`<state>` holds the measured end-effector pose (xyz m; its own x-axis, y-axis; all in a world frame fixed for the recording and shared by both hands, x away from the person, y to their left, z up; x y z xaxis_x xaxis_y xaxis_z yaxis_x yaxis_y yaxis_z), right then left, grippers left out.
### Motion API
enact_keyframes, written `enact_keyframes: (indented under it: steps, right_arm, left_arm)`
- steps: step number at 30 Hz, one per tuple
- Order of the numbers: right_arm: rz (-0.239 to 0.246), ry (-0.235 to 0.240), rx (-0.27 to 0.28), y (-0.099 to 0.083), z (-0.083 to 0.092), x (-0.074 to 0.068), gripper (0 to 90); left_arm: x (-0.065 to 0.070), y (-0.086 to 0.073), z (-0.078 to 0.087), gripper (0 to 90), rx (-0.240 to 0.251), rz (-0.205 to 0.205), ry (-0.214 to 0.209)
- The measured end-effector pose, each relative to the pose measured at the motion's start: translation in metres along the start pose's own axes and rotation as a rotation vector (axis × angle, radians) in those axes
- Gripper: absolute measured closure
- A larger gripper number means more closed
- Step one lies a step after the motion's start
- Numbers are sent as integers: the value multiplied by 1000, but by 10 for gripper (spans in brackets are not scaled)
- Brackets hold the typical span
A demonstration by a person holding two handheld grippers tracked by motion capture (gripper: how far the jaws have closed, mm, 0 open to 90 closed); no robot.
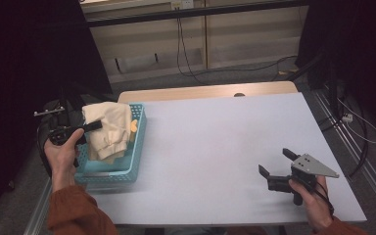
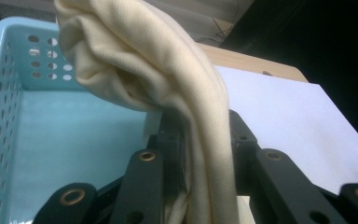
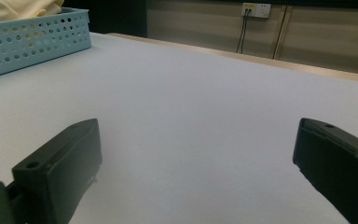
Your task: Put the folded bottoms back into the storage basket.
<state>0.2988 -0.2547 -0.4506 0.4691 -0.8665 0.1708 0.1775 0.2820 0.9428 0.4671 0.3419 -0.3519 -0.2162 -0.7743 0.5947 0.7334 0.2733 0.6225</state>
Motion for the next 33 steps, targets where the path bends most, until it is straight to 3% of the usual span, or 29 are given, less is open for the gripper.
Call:
enact_keyframes:
  steps: [14,25,31,33]
  right_arm:
    - [-1,-2,3,0,1,1,10]
    - [-3,-2,3,0,1,0,10]
    - [-2,-1,2,0,1,0,10]
    - [-4,-2,2,0,1,0,10]
  left_arm:
    - [-1,-5,-13,726,-67,-11,3]
    - [-5,-11,-26,726,-119,11,-17]
    - [-8,-14,-33,725,-158,9,-7]
    - [-7,-14,-34,724,-140,13,12]
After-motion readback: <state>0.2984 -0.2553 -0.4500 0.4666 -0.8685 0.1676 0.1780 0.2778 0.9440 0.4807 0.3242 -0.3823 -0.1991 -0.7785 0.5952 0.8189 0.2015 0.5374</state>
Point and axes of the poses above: each handheld gripper's, and its own axes: z roughly backward along the jaws, y roughly out of its top, x roughly to its right, the point moved 3 cm from there along -z, roughly forward along the jaws, and after that the axes turned 12 degrees about z, right-handed, at the moved point
